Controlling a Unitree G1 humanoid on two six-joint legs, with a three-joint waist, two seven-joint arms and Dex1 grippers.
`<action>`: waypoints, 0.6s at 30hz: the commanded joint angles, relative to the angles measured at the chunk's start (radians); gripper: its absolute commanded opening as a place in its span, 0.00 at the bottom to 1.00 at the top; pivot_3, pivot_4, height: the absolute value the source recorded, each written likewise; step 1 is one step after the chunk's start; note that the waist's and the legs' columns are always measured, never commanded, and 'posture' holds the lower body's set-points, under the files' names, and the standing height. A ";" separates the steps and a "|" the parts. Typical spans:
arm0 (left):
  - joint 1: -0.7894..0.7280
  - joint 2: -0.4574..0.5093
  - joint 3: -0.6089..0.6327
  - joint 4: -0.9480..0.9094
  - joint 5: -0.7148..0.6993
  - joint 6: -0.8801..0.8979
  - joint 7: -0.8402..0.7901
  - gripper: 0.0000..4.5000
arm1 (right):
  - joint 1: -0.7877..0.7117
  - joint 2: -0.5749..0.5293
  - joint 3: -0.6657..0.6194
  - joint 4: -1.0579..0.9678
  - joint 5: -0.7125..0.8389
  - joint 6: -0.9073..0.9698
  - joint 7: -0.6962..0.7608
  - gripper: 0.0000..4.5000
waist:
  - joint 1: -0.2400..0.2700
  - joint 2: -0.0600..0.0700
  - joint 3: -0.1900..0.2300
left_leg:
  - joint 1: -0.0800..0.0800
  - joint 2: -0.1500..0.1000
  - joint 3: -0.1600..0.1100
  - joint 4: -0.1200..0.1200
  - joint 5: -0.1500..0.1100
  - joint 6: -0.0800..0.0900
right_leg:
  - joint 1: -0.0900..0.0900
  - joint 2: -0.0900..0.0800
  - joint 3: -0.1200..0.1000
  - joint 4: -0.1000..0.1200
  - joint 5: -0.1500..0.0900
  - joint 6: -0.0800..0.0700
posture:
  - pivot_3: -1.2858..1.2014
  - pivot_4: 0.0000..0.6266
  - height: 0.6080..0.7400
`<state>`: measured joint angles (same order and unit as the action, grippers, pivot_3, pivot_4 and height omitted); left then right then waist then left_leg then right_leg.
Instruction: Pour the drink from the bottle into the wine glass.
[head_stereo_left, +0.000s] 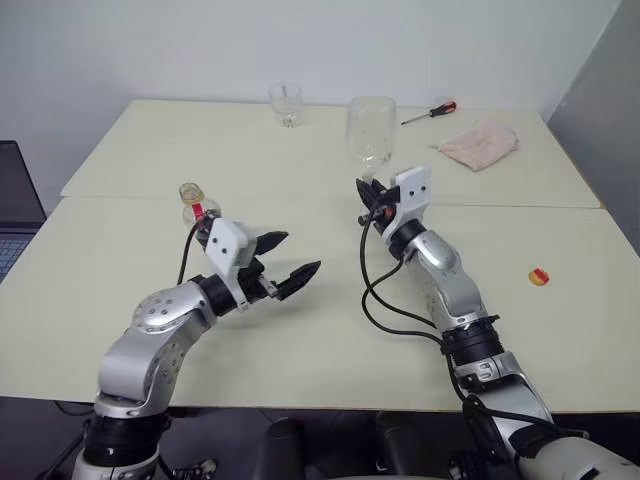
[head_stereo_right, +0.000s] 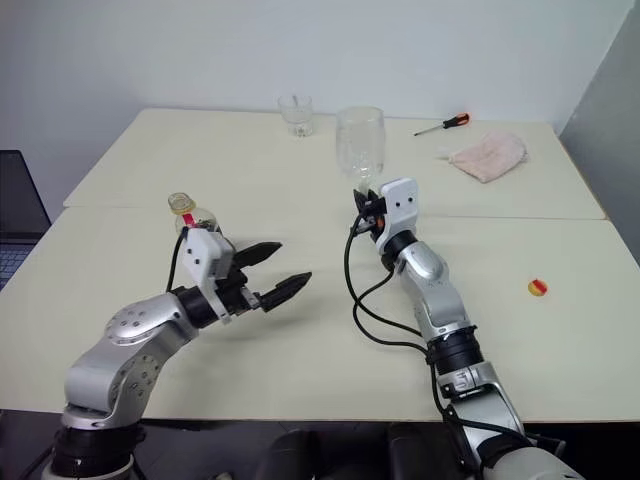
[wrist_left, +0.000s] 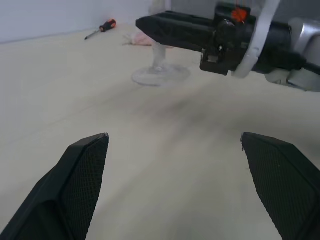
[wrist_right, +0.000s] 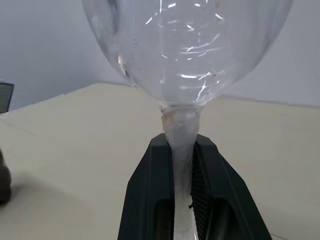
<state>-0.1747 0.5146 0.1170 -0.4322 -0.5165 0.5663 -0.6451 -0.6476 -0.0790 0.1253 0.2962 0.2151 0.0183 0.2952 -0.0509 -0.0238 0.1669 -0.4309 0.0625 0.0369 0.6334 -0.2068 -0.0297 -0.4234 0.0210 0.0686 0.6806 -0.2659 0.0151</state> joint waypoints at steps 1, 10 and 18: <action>0.015 0.001 0.071 -0.071 -0.056 0.034 0.047 1.00 | 0.000 0.010 0.014 -0.012 -0.025 -0.089 0.060 0.04 | -0.001 0.000 0.000 | 0.000 0.000 0.000 0.000 0.000 0.000 | 0.000 0.000 0.000 0.000 0.000 0.000 | 0.52 0.24 1.00; 0.060 0.046 0.112 -0.118 -0.066 0.046 0.082 1.00 | 0.033 0.039 0.031 0.206 -0.100 -0.221 0.127 0.04 | -0.003 -0.001 0.000 | 0.001 0.000 -0.001 0.002 0.000 0.000 | 0.002 0.003 -0.002 0.001 0.000 0.000 | 0.52 0.24 1.00; 0.079 0.082 0.122 -0.142 -0.088 0.057 0.086 1.00 | 0.020 0.084 0.013 0.362 -0.135 -0.329 0.118 0.04 | -0.005 -0.001 -0.001 | 0.004 0.000 -0.001 0.002 0.000 0.000 | 0.003 0.003 0.000 0.001 0.000 0.000 | 0.52 0.24 1.00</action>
<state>-0.0916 0.5896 0.2252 -0.5351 -0.5910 0.6265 -0.5589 -0.6095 -0.0068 0.1399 0.6530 0.0935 -0.2800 0.4121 -0.0559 -0.0251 0.1663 -0.4267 0.0622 0.0357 0.6349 -0.2067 -0.0299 -0.4199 0.0239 0.0688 0.6816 -0.2657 0.0147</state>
